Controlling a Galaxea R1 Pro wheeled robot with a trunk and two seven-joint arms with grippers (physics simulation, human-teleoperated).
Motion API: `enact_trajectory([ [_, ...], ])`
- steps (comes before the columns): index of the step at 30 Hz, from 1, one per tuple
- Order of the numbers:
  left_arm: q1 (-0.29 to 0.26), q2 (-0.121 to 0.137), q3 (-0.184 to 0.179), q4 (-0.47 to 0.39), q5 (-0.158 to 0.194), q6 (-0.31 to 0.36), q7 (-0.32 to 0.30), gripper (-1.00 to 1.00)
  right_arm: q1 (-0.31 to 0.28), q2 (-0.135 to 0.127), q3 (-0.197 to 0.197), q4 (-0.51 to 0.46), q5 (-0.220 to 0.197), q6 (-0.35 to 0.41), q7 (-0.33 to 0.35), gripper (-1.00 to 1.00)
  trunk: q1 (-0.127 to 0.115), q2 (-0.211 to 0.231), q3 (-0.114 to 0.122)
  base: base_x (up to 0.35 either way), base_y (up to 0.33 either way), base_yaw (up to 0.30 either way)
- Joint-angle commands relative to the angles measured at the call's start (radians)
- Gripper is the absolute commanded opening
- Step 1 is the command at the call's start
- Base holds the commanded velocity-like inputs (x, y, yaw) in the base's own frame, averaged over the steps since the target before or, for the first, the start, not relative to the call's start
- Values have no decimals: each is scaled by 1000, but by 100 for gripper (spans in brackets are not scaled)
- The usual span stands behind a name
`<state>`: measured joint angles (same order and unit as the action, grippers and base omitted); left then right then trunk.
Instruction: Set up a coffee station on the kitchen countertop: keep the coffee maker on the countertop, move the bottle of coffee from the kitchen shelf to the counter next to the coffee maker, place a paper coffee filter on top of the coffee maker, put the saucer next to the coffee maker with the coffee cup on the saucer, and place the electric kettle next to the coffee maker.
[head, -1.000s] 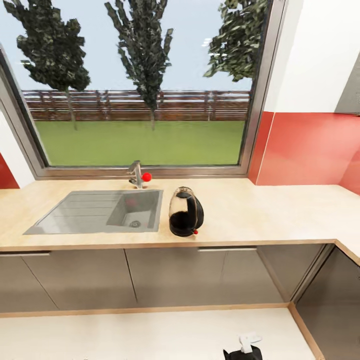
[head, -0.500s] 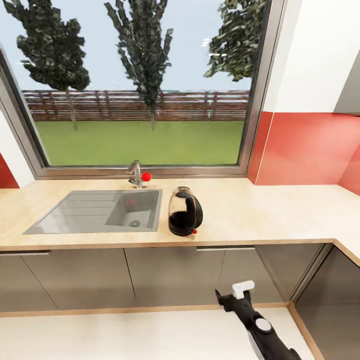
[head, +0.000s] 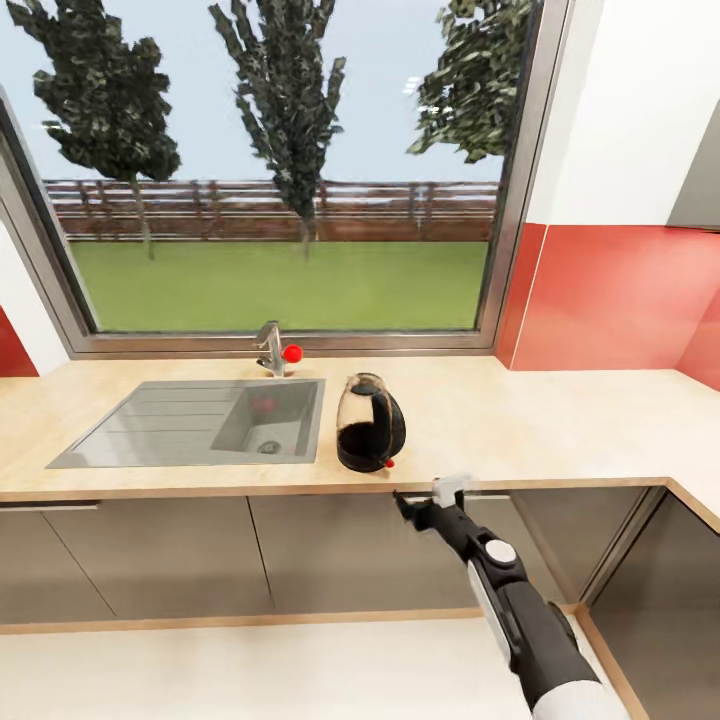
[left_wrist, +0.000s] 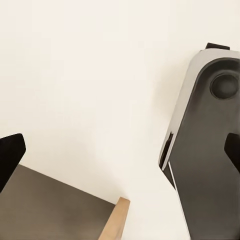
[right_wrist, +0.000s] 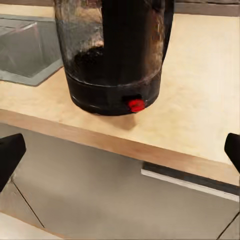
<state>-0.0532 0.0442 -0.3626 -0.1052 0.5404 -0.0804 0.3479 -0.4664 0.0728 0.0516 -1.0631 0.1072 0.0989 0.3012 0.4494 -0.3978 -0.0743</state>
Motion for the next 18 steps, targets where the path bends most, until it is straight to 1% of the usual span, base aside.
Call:
enact_trajectory([
  [1, 0, 0, -9, -1, 10, -2, 3, 100, -19, 3, -1, -12, 11, 20, 37, 100, 1, -2, -2, 0, 0, 0],
  [3, 0, 0, -9, -1, 10, -2, 3, 100, -48, 6, 1, -35, 11, 48, 98, 100, 1, -2, -2, 0, 0, 0],
  [5, 0, 0, -9, -1, 9, -1, 3, 100, -59, 7, 2, -59, 11, 67, 128, 100, 1, -2, -2, 0, 0, 0],
  [7, 0, 1, -7, 0, 9, 8, 3, 100, -70, 7, -1, -104, 13, 92, 153, 100, 1, -2, -2, 0, 0, 0],
  [11, 0, 1, -7, 0, 10, 12, 3, 100, -71, 4, -7, -112, 15, 97, 156, 100, 1, -2, -2, 0, 0, 0],
  [12, 0, 6, -6, 0, 10, 13, 3, 100, -72, 1, -10, -112, 15, 97, 156, 100, 1, -2, -2, 107, 0, 0],
  [15, 0, 9, -6, 7, 11, 12, 3, 100, -72, 0, -11, -113, 15, 97, 156, 100, 1, -2, -2, 170, 0, 0],
  [18, 0, 7, -6, 15, 11, 8, 3, 100, -72, 0, -31, -113, 14, 96, 156, 100, 1, -2, -2, 260, 0, 0],
])
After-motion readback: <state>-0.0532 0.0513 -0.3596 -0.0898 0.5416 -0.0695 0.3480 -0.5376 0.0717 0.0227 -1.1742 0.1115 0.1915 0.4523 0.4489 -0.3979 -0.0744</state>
